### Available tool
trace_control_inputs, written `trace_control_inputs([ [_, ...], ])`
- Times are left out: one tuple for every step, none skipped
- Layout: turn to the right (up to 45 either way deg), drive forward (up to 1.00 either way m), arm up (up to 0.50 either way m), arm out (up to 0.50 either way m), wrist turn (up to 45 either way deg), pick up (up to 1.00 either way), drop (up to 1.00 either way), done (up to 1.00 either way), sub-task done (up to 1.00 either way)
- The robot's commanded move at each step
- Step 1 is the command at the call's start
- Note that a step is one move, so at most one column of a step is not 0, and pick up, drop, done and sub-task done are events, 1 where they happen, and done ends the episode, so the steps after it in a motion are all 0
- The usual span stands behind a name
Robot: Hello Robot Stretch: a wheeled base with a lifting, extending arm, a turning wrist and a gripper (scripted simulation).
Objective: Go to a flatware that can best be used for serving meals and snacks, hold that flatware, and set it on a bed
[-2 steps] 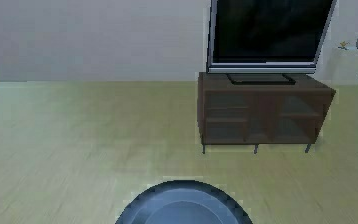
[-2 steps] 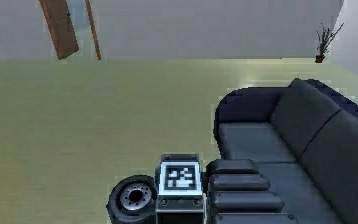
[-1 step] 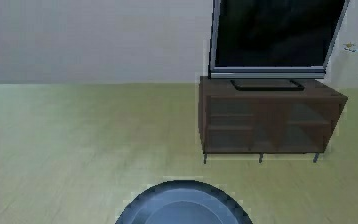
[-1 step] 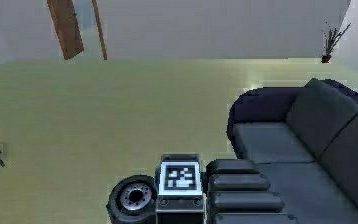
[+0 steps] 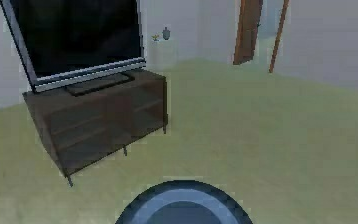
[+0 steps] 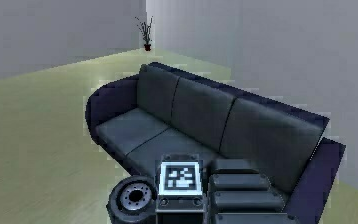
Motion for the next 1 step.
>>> trace_control_inputs([
  [21.0, 0.00, 0.00, 0.00, 0.0, 0.00, 0.00, 0.00, 0.00],
])
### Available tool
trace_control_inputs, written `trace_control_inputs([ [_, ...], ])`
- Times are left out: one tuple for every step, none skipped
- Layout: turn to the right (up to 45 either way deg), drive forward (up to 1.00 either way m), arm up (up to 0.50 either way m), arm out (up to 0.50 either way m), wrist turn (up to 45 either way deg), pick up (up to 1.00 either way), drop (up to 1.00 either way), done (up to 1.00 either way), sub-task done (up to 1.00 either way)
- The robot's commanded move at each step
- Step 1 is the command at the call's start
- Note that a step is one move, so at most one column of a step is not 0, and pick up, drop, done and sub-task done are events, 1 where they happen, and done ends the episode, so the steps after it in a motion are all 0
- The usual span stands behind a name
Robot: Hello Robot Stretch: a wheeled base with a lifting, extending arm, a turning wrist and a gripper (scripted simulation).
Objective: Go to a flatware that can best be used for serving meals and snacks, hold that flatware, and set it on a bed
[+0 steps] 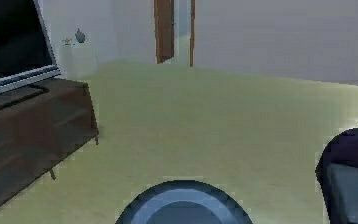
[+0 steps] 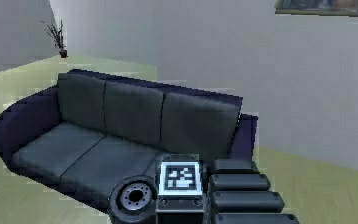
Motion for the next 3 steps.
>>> trace_control_inputs([
  [0.0, 1.00, 0.00, 0.00, 0.0, 0.00, 0.00, 0.00, 0.00],
  [0.0, 1.00, 0.00, 0.00, 0.0, 0.00, 0.00, 0.00, 0.00],
  [0.0, 1.00, 0.00, 0.00, 0.0, 0.00, 0.00, 0.00, 0.00],
])
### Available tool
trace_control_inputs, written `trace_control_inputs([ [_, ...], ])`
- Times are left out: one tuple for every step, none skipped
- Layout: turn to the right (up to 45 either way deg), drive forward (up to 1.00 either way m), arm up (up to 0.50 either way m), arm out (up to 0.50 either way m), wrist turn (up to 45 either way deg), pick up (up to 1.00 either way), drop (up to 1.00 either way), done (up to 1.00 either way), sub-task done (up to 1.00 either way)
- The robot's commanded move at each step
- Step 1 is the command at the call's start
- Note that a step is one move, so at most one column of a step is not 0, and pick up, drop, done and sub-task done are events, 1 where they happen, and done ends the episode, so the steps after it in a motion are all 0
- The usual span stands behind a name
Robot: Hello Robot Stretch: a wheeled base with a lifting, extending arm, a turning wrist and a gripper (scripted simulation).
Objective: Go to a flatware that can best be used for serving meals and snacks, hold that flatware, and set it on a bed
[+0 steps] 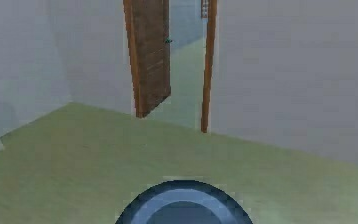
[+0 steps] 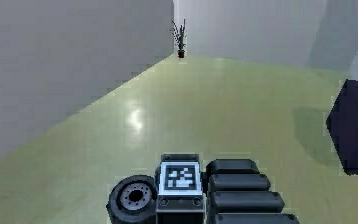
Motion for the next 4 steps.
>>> trace_control_inputs([
  [0.0, 1.00, 0.00, 0.00, 0.0, 0.00, 0.00, 0.00, 0.00],
  [0.0, 0.85, 0.00, 0.00, 0.0, 0.00, 0.00, 0.00, 0.00],
  [-3.0, 0.00, 0.00, 0.00, 0.0, 0.00, 0.00, 0.00, 0.00],
  [-45.0, 0.00, 0.00, 0.00, 0.0, 0.00, 0.00, 0.00, 0.00],
])
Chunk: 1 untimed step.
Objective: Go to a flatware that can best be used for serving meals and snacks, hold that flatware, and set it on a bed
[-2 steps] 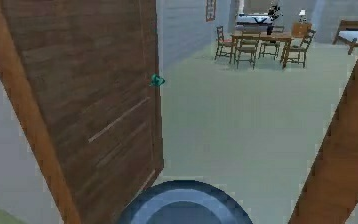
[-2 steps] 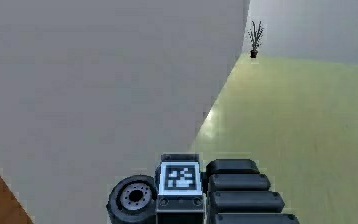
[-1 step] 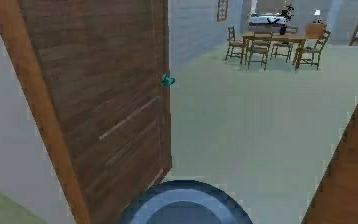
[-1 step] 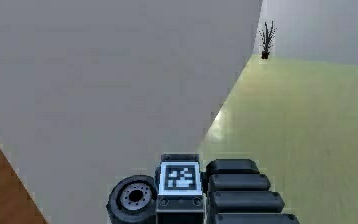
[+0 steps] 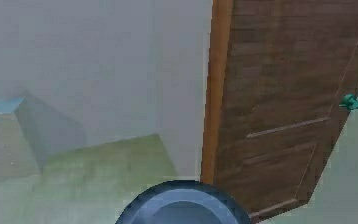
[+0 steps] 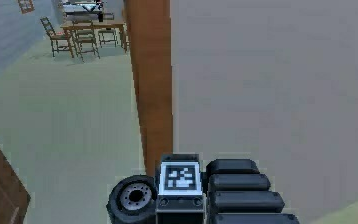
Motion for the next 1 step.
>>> trace_control_inputs([
  [-18.0, 0.00, 0.00, 0.00, 0.0, 0.00, 0.00, 0.00, 0.00],
])
